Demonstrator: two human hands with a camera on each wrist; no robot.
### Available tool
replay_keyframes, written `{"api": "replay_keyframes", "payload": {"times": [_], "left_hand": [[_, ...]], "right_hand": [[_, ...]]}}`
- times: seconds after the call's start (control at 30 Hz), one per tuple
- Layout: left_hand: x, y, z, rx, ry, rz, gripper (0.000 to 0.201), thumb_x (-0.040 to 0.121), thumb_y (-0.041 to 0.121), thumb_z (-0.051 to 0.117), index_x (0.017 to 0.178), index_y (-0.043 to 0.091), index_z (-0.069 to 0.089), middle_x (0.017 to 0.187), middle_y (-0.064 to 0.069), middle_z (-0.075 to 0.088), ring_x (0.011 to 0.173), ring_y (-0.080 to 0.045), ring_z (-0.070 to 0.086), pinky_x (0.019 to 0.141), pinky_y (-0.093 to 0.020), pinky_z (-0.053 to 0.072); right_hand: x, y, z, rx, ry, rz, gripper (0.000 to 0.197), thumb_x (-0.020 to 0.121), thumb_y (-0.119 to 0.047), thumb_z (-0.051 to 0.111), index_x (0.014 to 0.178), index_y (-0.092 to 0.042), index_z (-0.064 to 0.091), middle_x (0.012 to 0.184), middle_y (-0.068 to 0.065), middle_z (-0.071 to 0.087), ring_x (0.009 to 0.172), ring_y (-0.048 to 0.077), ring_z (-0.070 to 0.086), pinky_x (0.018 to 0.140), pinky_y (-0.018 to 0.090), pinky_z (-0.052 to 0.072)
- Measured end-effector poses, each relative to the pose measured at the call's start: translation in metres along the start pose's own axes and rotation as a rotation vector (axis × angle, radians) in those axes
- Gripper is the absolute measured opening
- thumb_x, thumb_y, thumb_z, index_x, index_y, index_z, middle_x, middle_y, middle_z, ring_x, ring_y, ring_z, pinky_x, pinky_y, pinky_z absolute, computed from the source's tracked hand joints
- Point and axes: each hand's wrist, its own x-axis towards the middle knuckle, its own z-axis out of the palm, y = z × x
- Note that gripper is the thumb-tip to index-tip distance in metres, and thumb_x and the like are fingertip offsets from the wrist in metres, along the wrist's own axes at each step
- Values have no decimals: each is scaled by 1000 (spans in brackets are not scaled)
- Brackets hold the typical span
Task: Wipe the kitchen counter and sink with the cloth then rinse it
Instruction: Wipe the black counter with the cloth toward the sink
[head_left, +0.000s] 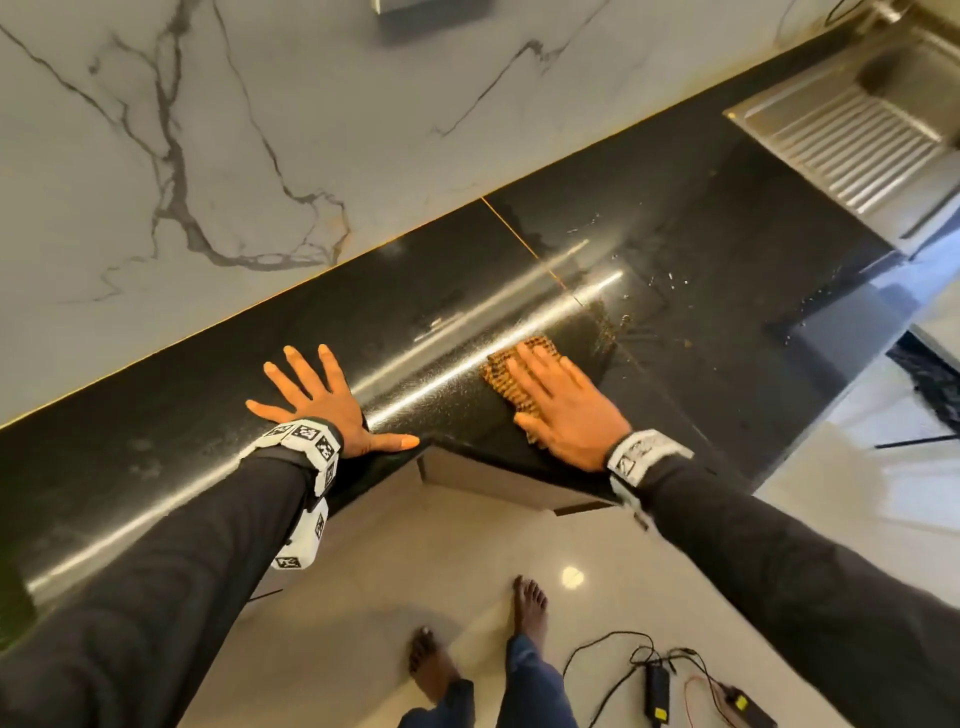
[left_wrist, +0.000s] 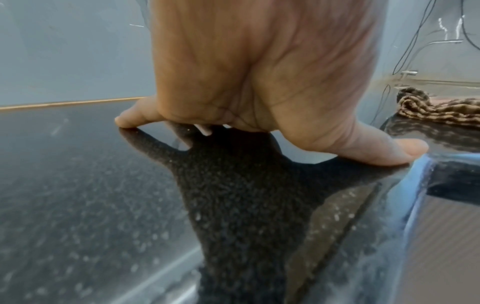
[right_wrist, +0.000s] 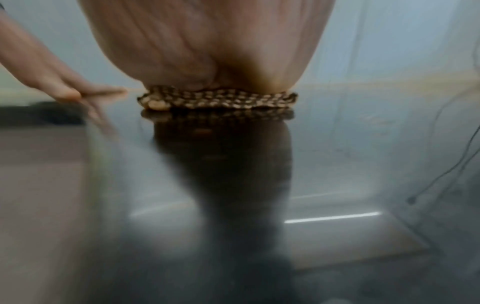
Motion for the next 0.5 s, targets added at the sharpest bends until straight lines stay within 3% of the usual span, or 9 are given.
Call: {"api": "replay_keyframes", "payload": {"times": [0.07,0.17,0.27,0.37,0.43,0.5], "left_hand": [[2,-1,2,-5,18,8,188,12,106,52,146,18,-47,152,-23,-51,142,-54,-38,109,-85,-3],[5,-5,10,-38,54,47,186,13,108,48,146,19,-46,153,-22,-50,142,-54,-39,108,-85,-7],[6,-10,13,-34,72,79,185,11,111,43,146,20,-47,153,-22,-50,142,-53,-40,108,-85,-8],[3,-9,12,-51,65,95,184,13,108,46,146,20,-47,152,-22,-51,142,-53,-40,109,-84,-7],[2,-7,9,-61,60,87,184,14,107,48,146,19,-47,151,-23,-51,142,-54,-39,109,-84,-7],[4,-8,12,-55,64,93,185,13,107,47,146,19,-46,152,-23,-51,142,-54,-40,108,-84,-10]], "right_hand": [[19,36,-13,29,29,211,75,102,-61,11,162,-16,3,169,10,-5,156,28,-5,125,52,9],[38,57,-19,68,17,465,75,104,-56,17,161,-11,-2,168,14,-10,155,28,-10,126,47,-3],[9,9,-1,89,49,340,78,101,-58,15,162,-11,2,168,15,-9,155,31,-9,126,50,3],[-43,-18,18,23,13,115,73,103,-58,20,162,-18,2,170,7,-8,156,24,-8,127,43,3],[-40,13,5,35,11,182,75,100,-61,17,162,-22,3,170,3,-7,157,21,-5,126,47,7],[-22,48,-6,94,47,413,80,96,-64,11,162,-20,2,170,4,-8,156,22,-5,126,49,5]]}}
